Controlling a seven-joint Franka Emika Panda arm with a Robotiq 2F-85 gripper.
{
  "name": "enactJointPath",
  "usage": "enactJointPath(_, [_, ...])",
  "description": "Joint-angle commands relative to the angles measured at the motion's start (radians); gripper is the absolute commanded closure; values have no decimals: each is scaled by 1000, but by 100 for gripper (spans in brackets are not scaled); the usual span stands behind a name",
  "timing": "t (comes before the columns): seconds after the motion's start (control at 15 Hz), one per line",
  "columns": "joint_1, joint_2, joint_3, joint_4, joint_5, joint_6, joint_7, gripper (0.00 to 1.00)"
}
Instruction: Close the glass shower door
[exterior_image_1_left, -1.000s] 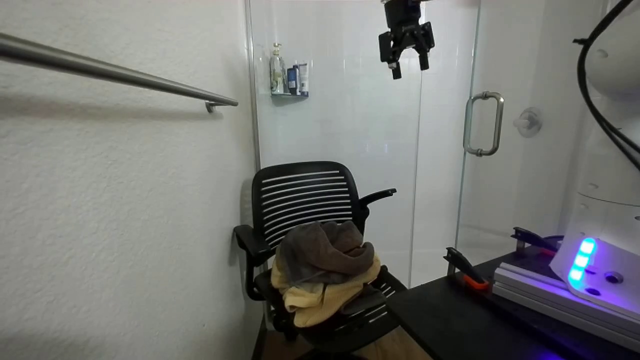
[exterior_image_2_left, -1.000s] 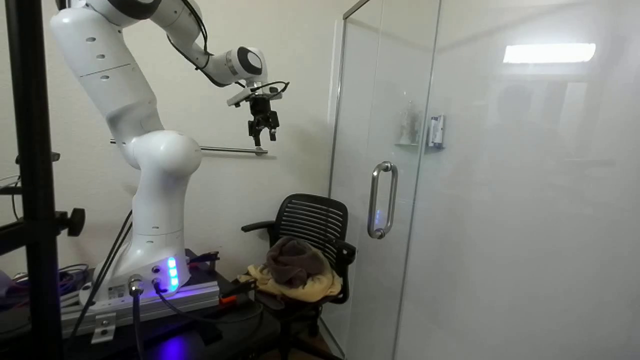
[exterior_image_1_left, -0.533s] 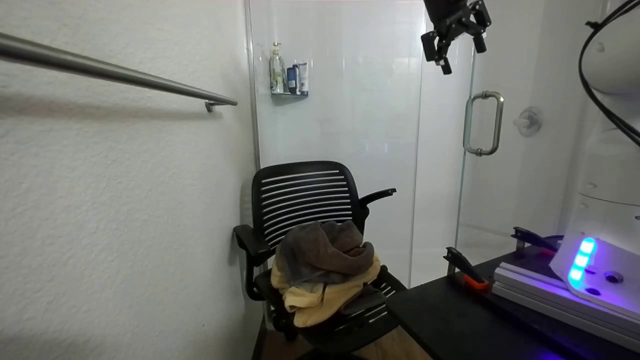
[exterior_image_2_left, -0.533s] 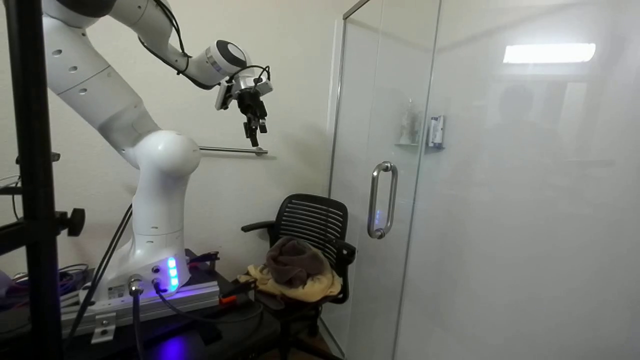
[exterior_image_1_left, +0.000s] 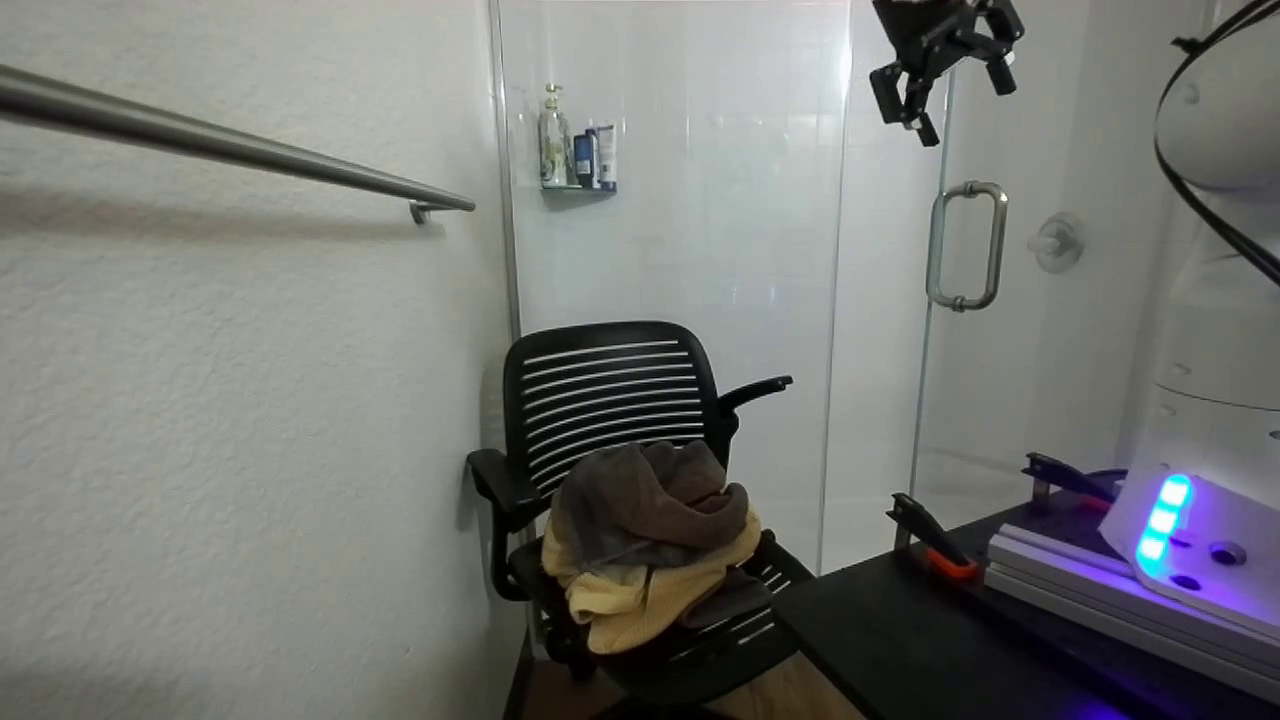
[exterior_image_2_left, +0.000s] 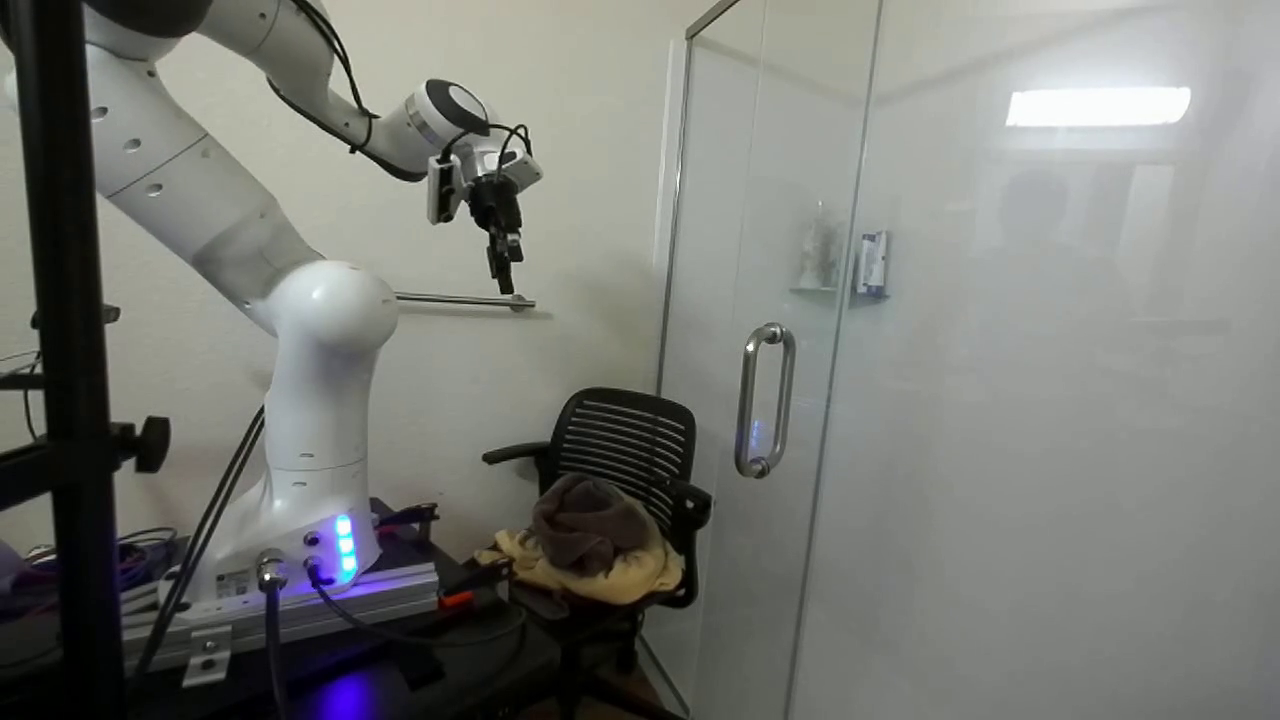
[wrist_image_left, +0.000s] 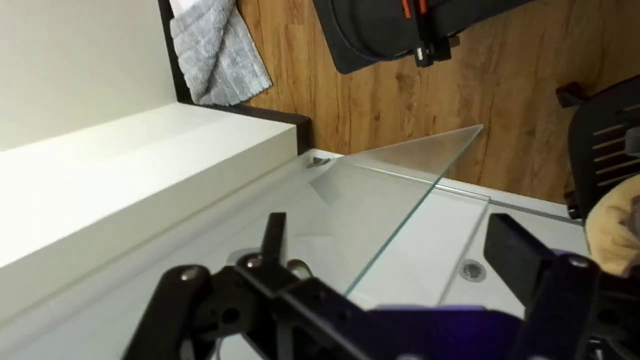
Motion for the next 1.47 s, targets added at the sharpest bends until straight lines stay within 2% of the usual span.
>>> enactJointPath(0.0, [-36,-213,-52,-100,-52,-31,52,0])
enactJointPath(0.2, [-36,-370,-157,-138,-146,-60,87,0])
enactJointPath(0.33, [-94,-469,-220,-139,-141,-95,73,0])
enactJointPath(0.4, [-74,-352,-171,-83,-125,-81,63,0])
enactJointPath(0.6, [-107,-460,-215,-101,-123,-91,53,0])
enactJointPath(0.8, [-120,-453,-228,-90,-126,-89,55,0])
enactJointPath(0.93, [-130,-478,-307,-49,-152,-42,24,0])
enactJointPath(1.07, [-150,-508,-431,1,-198,37,-51,0])
enactJointPath(1.2, [-197,-470,-539,71,-187,105,-89,0])
enactJointPath(1.27, [-235,-404,-560,121,-159,86,-85,0])
enactJointPath(1.33, [-239,-478,-505,45,-148,105,-97,0])
enactJointPath(1.4, [-258,-466,-544,71,-145,108,-114,0])
